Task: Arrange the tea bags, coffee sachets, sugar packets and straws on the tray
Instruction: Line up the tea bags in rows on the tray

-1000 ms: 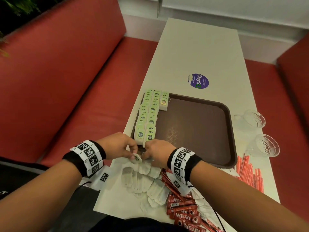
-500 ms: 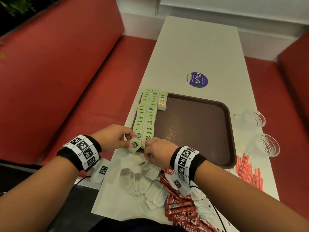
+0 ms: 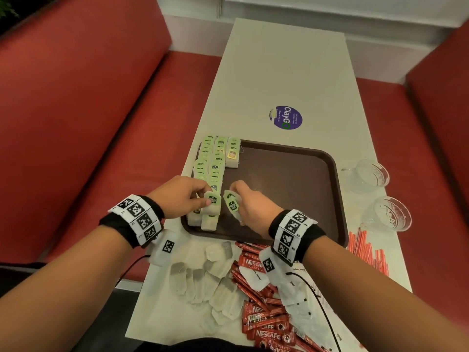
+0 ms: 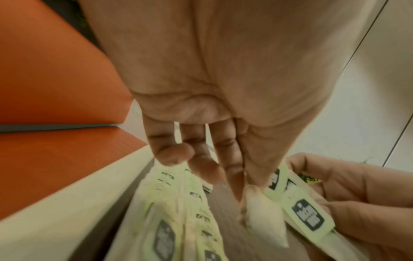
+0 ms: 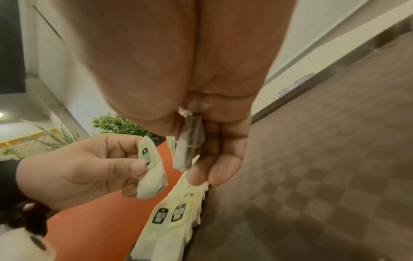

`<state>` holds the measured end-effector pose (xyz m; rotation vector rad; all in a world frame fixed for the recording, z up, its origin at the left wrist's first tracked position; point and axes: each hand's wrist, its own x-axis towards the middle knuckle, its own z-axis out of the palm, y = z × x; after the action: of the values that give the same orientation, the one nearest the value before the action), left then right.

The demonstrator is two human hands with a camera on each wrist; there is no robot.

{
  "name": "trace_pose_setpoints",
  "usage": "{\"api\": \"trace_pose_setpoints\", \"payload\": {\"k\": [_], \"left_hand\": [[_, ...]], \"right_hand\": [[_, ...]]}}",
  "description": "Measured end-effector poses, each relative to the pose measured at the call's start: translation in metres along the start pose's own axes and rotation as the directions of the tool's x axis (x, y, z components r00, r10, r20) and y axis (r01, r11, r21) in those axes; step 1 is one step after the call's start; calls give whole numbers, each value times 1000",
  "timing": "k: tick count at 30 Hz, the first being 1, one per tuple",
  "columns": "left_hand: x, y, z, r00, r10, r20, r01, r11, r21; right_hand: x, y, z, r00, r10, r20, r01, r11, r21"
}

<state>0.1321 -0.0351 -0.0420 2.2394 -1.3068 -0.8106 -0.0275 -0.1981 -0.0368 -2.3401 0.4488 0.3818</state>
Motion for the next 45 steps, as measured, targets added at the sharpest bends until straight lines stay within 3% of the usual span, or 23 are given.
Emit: {"api": "trace_pose_setpoints", "payload": {"k": [7,15,20,23,26,34,37,40,42,45], "left_hand": [[71,16,-8,989,-82,-123,91,993,71],[149,13,-11,977,-165,-134,196,946,258],[168,16,-8,962,-248,-117,274,895,352],[173,20,-8,937,-296,-184,343,876,338],[177,27,-4,935,-272,-228,337,883,326],[184,33,10,939,-323,-117,337,805,488],[177,36,5,951,-286,-118,309,851,425],[156,48,-4,986,-106,-128,133,963,235],[137,53,-8,999,-2,-52,8,993,122],[112,54,-7,992,65,107,-65,998,-6]], "right_hand": [[1,13,-11,997,39,-73,-43,998,-46],[-2,33,-16,995,55,-86,-59,997,-40],[-7,48,-15,993,62,-97,-63,998,-3],[-9,52,-16,992,46,-119,-44,999,24],[-9,54,-17,989,31,-141,-26,999,41],[-7,56,-30,978,31,-205,-13,996,90],[-4,57,-32,980,40,-195,-16,992,122],[-1,58,-34,980,51,-192,-22,988,151],[1,59,-35,977,51,-208,-16,986,167],[4,59,-36,969,57,-239,-3,975,220]]}}
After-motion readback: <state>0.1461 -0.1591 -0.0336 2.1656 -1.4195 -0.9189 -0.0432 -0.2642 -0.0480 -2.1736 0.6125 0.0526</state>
